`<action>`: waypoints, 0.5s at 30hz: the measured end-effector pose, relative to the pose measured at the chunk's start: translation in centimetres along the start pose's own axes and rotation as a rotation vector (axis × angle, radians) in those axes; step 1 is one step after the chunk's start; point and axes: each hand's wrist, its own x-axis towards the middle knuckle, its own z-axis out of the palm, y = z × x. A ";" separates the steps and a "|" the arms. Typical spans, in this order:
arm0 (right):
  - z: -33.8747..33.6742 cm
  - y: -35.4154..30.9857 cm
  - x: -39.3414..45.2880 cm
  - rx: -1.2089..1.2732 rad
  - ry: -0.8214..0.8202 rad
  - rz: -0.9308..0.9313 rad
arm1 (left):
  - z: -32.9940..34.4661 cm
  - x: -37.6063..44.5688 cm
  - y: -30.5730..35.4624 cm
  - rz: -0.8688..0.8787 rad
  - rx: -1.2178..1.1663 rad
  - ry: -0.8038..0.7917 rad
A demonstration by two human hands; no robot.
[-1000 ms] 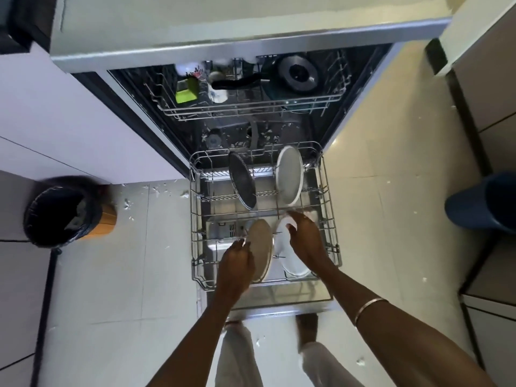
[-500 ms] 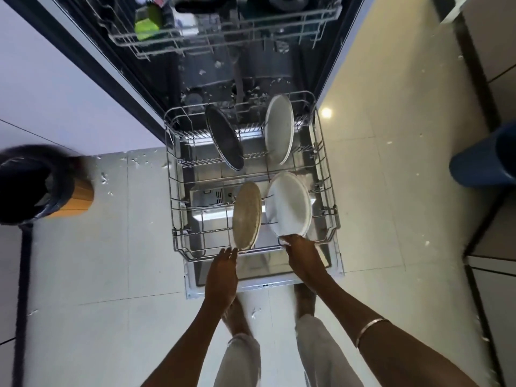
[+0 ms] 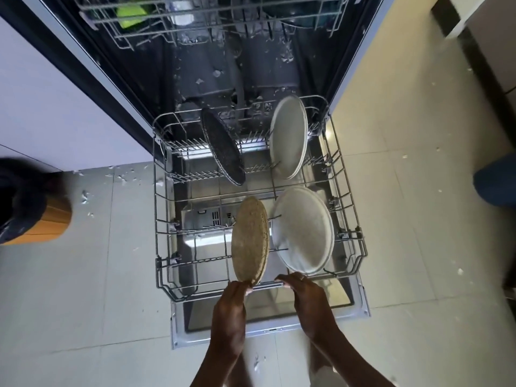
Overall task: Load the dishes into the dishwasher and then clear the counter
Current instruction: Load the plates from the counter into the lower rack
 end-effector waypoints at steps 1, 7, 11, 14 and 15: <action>0.2 0.3 0.1 -0.014 0.012 -0.003 | 0.2 -0.1 -0.1 0.020 0.029 -0.016; -0.9 0.0 3.6 -0.128 -0.038 -0.053 | -0.4 2.8 0.5 0.032 0.106 -0.089; -2.3 -1.8 8.6 -0.108 0.018 -0.062 | -1.2 8.0 1.8 -0.084 -0.030 0.045; -3.0 -2.7 12.6 -0.159 0.091 -0.069 | -1.6 12.2 2.3 -0.157 -0.024 0.058; -3.2 -3.0 14.1 -0.167 0.127 -0.073 | -1.7 13.8 2.2 -0.201 -0.097 0.064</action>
